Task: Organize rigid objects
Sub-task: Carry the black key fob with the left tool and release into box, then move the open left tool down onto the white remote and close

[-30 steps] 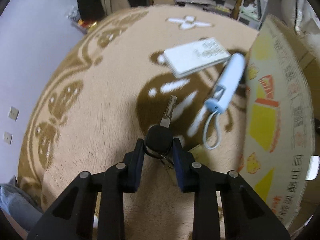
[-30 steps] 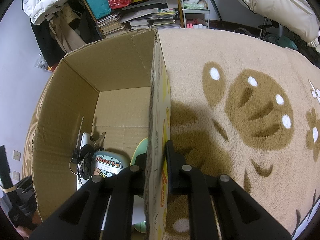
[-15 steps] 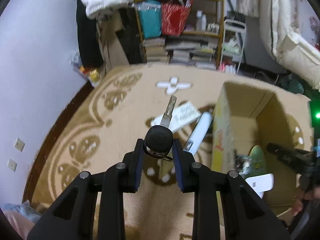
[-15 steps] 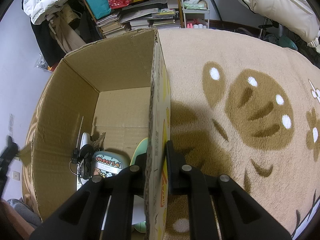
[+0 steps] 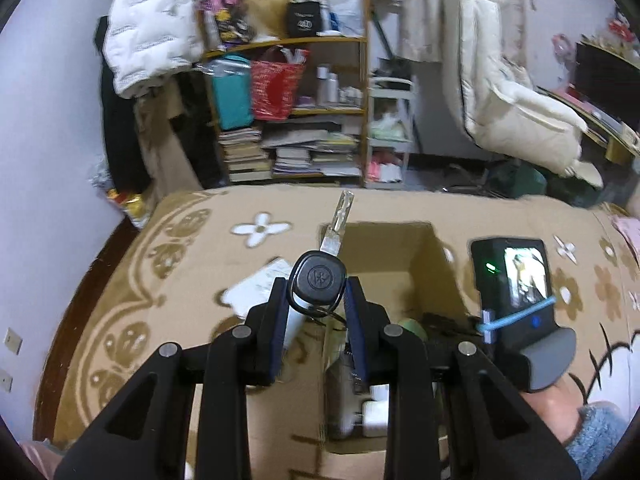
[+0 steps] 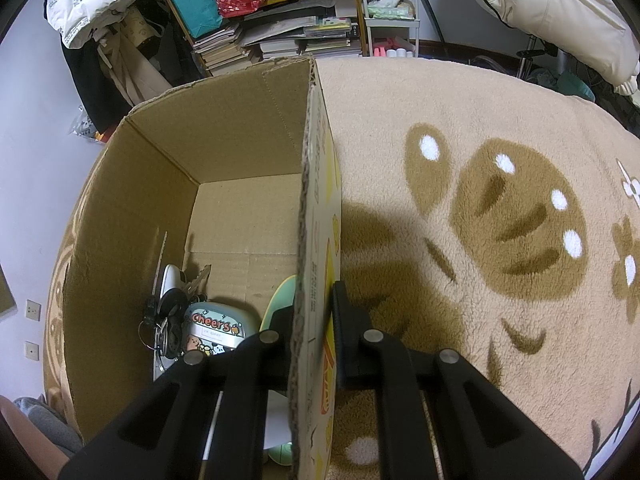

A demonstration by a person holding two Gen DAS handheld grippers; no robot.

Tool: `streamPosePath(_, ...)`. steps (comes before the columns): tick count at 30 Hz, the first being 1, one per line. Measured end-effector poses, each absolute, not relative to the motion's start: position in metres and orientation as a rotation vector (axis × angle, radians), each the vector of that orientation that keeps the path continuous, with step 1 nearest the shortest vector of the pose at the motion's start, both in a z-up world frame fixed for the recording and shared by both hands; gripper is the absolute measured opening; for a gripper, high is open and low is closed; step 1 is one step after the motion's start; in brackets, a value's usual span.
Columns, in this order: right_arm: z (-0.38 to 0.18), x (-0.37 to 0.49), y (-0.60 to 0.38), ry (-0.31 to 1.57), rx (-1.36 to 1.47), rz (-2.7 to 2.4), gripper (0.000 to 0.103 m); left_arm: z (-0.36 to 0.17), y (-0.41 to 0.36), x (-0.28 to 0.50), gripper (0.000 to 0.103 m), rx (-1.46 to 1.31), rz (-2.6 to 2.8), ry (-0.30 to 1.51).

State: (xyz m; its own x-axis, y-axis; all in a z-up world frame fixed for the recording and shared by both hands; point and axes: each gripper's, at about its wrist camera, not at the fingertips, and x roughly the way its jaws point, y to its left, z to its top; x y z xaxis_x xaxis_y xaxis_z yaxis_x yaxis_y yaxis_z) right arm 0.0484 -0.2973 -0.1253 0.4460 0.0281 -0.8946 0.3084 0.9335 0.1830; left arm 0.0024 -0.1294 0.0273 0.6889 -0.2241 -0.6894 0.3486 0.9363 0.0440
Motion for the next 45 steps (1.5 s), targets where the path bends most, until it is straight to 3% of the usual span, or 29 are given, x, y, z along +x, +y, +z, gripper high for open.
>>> streamPosePath(13, -0.125, 0.048, -0.297, 1.101, 0.342, -0.178, 0.012, -0.019, -0.155, 0.009, 0.030, 0.282, -0.353, 0.876)
streamPosePath(14, -0.126, 0.049, -0.297, 1.101, 0.342, -0.178, 0.012, -0.019, -0.152, 0.012, 0.038, 0.274, -0.352, 0.883)
streamPosePath(15, -0.126, 0.049, -0.297, 1.101, 0.345, -0.177, 0.012, -0.017, -0.148, 0.015, 0.057, 0.261, -0.347, 0.886)
streamPosePath(17, -0.126, 0.049, -0.297, 1.101, 0.348, -0.176, 0.012, -0.011, -0.138, 0.020, 0.079, 0.244, -0.320, 0.863)
streamPosePath(22, -0.126, 0.049, -0.296, 1.103, 0.342, -0.178, 0.012, -0.002, -0.120, 0.042, 0.099, 0.260, -0.270, 0.849)
streamPosePath(33, -0.127, 0.050, -0.295, 1.103, 0.345, -0.177, 0.012, -0.016, -0.069, 0.123, 0.103, 0.252, -0.134, 0.844)
streamPosePath(45, -0.127, 0.050, -0.296, 1.101, 0.368, -0.171, 0.013, -0.096, -0.050, 0.200, 0.102, 0.147, -0.215, 1.004)
